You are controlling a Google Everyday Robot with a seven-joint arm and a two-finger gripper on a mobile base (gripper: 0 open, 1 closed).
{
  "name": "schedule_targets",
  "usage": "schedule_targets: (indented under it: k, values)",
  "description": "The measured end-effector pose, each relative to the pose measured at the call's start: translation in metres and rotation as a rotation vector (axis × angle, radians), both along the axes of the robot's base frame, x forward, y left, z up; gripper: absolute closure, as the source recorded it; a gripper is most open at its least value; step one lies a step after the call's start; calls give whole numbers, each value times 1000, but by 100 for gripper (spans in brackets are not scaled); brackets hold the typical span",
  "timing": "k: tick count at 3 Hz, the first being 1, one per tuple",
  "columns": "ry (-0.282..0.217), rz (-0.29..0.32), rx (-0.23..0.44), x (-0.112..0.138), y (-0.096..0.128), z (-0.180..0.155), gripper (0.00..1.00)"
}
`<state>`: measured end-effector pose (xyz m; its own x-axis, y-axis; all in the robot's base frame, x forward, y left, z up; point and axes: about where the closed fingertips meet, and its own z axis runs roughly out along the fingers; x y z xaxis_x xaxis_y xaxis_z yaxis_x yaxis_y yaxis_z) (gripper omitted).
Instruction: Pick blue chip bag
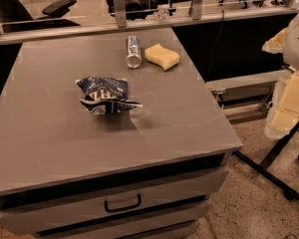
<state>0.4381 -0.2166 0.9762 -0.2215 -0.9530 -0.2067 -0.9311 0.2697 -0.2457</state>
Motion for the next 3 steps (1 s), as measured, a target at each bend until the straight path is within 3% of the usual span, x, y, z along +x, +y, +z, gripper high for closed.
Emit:
schedule_targets:
  k: [2, 3]
  values:
    - [-15, 15, 18, 0, 4, 0, 0]
    - [-71, 124, 99, -38, 17, 20, 0]
